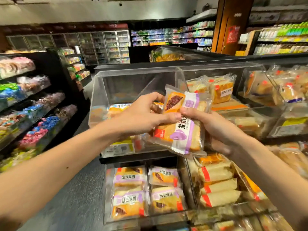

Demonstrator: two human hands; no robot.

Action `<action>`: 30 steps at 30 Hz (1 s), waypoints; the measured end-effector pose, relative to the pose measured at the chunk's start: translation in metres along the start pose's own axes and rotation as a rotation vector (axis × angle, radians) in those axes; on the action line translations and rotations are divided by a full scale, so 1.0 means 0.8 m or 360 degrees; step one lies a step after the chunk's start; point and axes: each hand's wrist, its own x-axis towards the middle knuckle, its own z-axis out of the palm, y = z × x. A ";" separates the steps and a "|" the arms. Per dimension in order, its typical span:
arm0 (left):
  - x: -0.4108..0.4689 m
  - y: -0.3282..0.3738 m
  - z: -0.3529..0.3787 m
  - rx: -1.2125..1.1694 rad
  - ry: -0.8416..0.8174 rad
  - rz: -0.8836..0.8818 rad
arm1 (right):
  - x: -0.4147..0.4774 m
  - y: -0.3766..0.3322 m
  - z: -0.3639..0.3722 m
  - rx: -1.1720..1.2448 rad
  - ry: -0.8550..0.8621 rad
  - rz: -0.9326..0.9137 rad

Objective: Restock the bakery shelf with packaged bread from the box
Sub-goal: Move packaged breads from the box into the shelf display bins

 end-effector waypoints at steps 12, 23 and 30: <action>-0.118 -0.125 0.087 -0.0563 -0.0118 -0.0552 | -0.089 0.181 -0.028 0.0529 -0.0196 0.0579; -0.162 -0.200 0.111 -0.0967 0.0512 -0.0847 | -0.069 0.240 -0.033 0.0301 0.0136 0.0855; -0.128 -0.240 0.111 -0.1176 0.0958 -0.1138 | -0.057 0.242 -0.031 0.0224 0.0214 0.0825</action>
